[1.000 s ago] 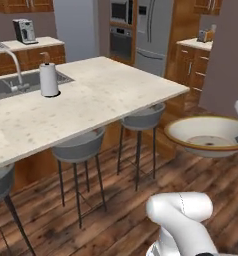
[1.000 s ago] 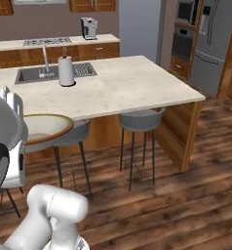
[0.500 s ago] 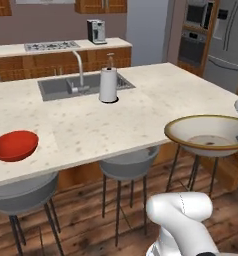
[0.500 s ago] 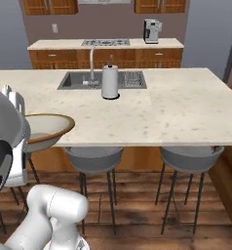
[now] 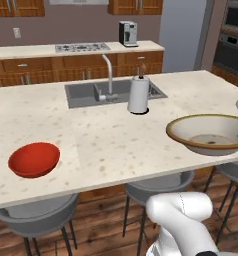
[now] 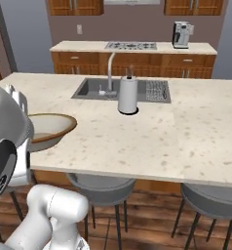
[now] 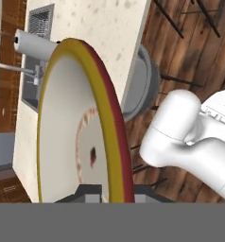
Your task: Pick up the bowls from the cabinet and place each bowl in front of a stool on the dining counter.
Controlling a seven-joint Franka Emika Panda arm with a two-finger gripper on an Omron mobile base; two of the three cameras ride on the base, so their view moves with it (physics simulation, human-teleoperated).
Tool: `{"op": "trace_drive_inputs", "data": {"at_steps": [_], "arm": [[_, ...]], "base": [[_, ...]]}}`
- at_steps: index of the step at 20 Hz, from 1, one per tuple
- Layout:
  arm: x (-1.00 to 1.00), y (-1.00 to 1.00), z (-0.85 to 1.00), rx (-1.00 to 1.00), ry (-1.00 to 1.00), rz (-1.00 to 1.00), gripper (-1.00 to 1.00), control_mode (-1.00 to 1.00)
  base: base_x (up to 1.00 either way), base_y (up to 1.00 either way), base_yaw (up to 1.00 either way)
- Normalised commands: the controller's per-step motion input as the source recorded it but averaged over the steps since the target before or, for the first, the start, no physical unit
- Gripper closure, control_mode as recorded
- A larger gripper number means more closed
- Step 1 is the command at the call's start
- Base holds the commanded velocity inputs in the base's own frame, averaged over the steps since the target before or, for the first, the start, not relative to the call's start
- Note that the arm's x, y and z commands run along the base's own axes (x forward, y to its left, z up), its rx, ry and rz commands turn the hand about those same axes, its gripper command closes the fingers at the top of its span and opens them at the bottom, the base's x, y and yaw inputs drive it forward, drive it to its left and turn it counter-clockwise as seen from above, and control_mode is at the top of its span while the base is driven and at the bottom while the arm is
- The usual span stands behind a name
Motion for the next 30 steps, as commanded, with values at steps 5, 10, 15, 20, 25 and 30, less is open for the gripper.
{"op": "trace_drive_inputs", "data": {"at_steps": [5, 10, 15, 20, 25, 30], "arm": [[0.0, 0.0, 0.0, 0.0, 0.0, 0.0, 1.0, 1.0], [0.13, -0.04, 0.0, 0.01, 0.0, 0.02, 1.0, -1.0], [0.89, -0.18, -0.09, 0.04, 0.0, 0.1, 1.0, -1.0], [0.88, -0.07, -0.43, 0.03, 0.0, 0.09, 1.0, -1.0], [0.7, -0.05, -0.77, 0.01, 0.0, 0.05, 1.0, -1.0], [0.58, -0.18, -0.89, 0.04, 0.0, 0.04, 1.0, -1.0]], "base": [[0.5, -0.24, 0.22], [0.32, -0.14, 0.1], [0.0, 0.0, 0.0], [0.0, 0.0, 0.0], [0.0, 0.0, 0.0], [0.0, 0.0, 0.0]]}}
